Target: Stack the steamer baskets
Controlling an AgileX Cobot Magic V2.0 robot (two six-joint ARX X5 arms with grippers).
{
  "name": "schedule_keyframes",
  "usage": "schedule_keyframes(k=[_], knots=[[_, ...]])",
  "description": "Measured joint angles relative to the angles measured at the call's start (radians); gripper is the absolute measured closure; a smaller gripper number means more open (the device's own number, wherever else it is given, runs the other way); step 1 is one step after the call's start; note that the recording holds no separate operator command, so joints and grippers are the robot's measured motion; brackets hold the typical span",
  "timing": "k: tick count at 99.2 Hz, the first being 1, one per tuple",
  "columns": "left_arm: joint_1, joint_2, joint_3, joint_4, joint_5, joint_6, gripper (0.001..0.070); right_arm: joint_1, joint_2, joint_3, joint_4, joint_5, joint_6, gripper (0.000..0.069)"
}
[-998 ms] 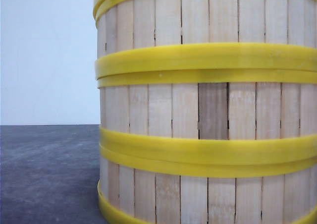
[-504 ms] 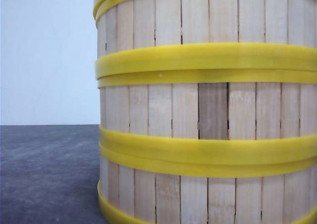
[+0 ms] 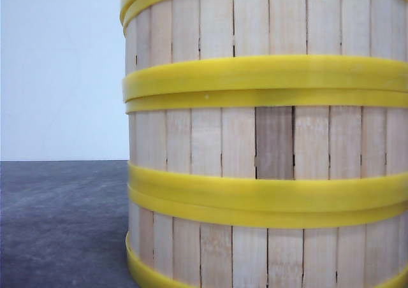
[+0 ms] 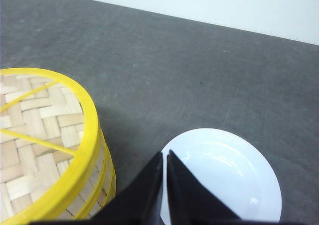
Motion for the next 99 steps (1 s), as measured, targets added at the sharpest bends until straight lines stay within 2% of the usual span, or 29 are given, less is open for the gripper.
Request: schedule_keyframes(k=[16, 26, 35, 99], knots=[[0.023, -0.076, -0.114, 0.010, -0.018, -0.004, 0.0692, 0.000, 0.000, 0.000, 0.000, 0.000, 0.000, 0.0684], [0.031, -0.113, -0.164, 0.010, -0.045, -0.030, 0.0692, 0.000, 0.000, 0.000, 0.000, 0.000, 0.000, 0.0684], [0.031, -0.136, -0.191, 0.009, -0.047, -0.048, 0.0692, 0.000, 0.000, 0.000, 0.000, 0.000, 0.000, 0.0684], [0.042, -0.215, -0.217, -0.011, -0.051, -0.056, 0.0692, 0.000, 0.000, 0.000, 0.001, 0.000, 0.000, 0.0684]])
